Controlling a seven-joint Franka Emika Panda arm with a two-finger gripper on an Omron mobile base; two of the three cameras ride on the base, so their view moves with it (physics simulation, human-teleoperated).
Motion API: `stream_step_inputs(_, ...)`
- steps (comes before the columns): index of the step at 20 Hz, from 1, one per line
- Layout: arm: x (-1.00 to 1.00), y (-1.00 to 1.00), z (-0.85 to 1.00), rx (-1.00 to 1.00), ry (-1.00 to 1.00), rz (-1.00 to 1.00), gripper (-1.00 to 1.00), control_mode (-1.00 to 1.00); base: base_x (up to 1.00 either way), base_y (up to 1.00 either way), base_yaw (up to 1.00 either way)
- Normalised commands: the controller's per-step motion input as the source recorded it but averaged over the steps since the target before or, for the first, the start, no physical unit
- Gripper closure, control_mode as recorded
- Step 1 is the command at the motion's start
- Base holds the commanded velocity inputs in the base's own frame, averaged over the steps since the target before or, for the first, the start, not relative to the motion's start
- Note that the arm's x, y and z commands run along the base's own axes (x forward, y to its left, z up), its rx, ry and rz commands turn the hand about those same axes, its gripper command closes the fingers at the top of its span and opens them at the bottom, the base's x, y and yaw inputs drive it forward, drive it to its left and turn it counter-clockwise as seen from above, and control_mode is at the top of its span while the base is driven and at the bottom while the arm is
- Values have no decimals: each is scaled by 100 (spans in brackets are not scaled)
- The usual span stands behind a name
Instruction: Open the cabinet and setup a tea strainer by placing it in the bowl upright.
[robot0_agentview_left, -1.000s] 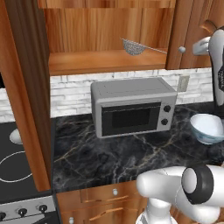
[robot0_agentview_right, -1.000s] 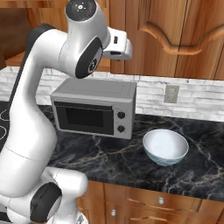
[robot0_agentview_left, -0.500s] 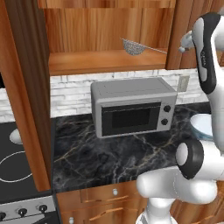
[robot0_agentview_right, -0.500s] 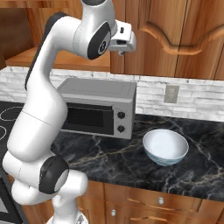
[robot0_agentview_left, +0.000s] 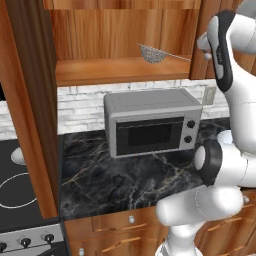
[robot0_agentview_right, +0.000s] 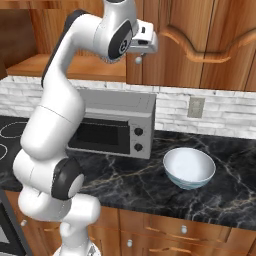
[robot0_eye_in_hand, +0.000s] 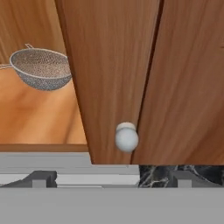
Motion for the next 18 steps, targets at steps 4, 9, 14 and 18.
stream_step_inputs(4,64,-19,-5,0,0,0,-100,-100,0,0,0)
stream_step_inputs(9,50,-25,-4,0,0,0,-100,-100,0,0,0)
stream_step_inputs(14,42,-23,-19,0,2,0,-100,-100,0,0,0)
stream_step_inputs(18,21,-3,-14,0,5,0,-100,-100,0,0,0)
